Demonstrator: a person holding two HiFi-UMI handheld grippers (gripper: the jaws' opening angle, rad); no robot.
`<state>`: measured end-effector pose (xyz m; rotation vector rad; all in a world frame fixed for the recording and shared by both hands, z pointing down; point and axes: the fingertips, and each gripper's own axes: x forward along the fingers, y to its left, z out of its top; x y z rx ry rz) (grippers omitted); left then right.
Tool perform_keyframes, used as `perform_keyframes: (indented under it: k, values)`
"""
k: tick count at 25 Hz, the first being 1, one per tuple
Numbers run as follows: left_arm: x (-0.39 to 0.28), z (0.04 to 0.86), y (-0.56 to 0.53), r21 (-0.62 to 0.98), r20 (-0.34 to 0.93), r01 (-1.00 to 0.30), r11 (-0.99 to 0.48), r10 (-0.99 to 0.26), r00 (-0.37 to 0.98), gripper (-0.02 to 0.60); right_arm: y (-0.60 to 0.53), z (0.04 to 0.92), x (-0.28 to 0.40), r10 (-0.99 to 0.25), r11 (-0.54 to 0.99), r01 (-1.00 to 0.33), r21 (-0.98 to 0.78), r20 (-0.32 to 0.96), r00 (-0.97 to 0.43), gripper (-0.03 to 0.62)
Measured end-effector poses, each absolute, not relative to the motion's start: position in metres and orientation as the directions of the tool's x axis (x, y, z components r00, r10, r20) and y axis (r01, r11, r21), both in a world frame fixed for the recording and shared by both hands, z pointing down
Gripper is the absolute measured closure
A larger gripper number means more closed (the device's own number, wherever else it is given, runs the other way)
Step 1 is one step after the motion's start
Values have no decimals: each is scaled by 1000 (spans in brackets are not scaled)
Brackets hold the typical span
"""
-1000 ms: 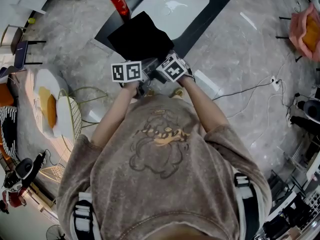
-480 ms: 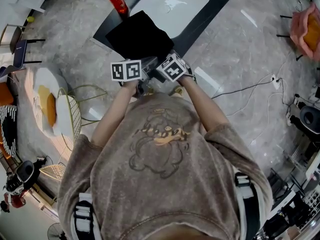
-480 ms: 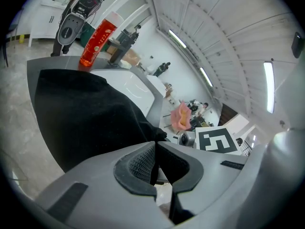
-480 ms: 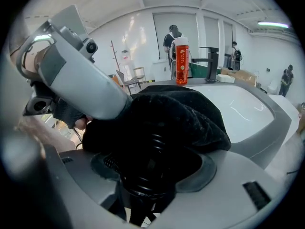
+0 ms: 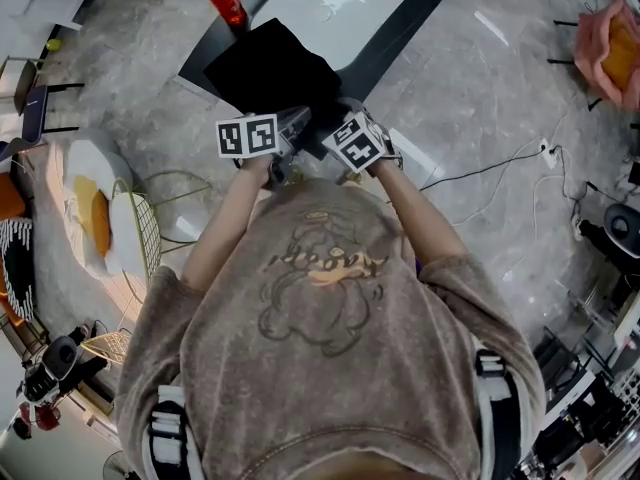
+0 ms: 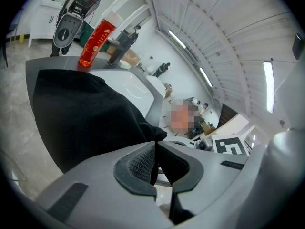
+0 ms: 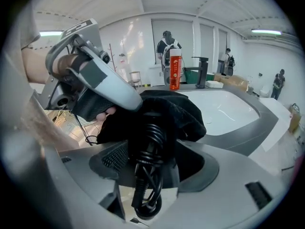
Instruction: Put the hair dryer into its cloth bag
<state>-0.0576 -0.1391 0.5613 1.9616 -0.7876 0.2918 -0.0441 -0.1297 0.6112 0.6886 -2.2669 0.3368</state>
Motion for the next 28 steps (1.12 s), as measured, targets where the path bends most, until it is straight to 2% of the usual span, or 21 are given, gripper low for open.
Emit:
perform_keyframes:
  k: [7, 18, 23, 28]
  values:
    - [-57, 565, -135, 701, 508, -637, -322, -401, 762, 551, -104, 610, -16, -413, 767, -638, -68, 709, -572, 288]
    - [-55, 568, -134, 695, 520, -638, -331, -382, 764, 551, -70, 637, 15, -395, 725, -681, -106, 745, -537, 295]
    - [-54, 569, -135, 692, 525, -639, -335, -373, 765, 551, -63, 654, 30, -404, 691, -714, -115, 757, -513, 347]
    - [-54, 570, -132, 690, 534, -642, -335, -363, 764, 551, -59, 659, 26, -402, 699, -706, -114, 755, -519, 364]
